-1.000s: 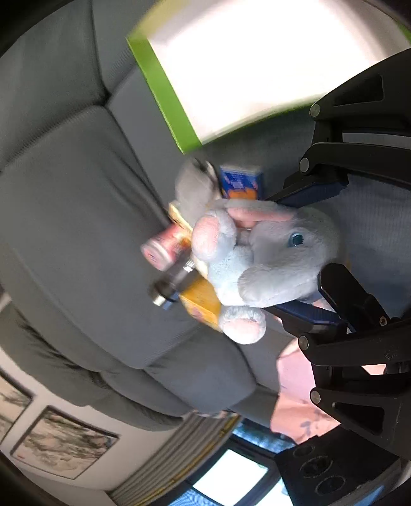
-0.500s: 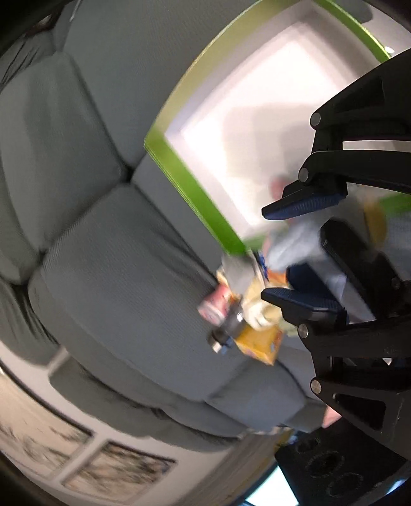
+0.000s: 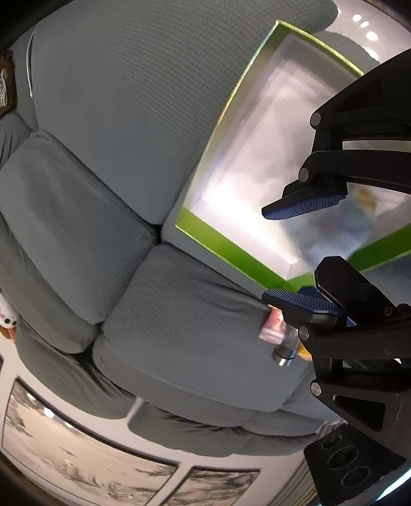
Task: Organize soft objects
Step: 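Carry the plush elephant with the right gripper into the green box and release, then return the right gripper to the purple mesh bath puff and grasp it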
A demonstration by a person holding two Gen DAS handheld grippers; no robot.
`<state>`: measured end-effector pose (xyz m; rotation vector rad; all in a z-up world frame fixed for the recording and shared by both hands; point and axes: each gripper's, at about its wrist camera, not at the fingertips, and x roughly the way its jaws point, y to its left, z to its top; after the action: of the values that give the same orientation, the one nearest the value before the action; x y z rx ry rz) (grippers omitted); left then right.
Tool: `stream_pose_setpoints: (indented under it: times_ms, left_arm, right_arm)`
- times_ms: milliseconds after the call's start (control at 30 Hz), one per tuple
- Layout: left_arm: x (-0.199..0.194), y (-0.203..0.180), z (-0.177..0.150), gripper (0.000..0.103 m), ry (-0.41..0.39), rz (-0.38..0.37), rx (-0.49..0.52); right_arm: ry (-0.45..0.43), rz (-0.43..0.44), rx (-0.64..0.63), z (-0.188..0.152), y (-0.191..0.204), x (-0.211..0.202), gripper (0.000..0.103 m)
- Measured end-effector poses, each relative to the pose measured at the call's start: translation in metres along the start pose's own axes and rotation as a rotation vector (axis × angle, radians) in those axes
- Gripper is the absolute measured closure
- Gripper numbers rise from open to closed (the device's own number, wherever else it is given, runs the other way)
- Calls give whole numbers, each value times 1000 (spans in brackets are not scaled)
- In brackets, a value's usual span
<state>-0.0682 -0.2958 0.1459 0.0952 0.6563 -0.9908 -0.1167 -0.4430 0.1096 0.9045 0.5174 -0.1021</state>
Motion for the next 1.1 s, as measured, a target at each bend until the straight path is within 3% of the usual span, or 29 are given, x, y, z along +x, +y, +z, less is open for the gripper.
stream_pose_setpoints:
  times_ms: [100, 267, 467, 567, 733, 967, 1100]
  left_arm:
    - [-4, 4, -1, 37, -1, -1, -16]
    - [-19, 15, -5, 20, -12, 39, -76]
    - [-53, 34, -16, 16, -34, 178, -143]
    - [-74, 48, -25, 15, -51, 246, -186]
    - [-114, 79, -46, 2, -66, 360, -309]
    - [-165, 116, -77, 1, -82, 550, -405]
    - [-187, 141, -101, 1, -78, 615, -498]
  right_arm:
    - [-40, -42, -7, 0, 1, -6, 44]
    - [-31, -31, -23, -1, 8, -7, 32]
    - [-22, -13, -117, -10, 35, -7, 23]
    - [-16, 4, -162, -18, 49, -7, 9]
    - [36, 55, -248, -36, 79, 0, 8]
    - [138, 145, -387, -70, 128, 16, 3]
    - [214, 172, -489, -97, 159, 29, 3]
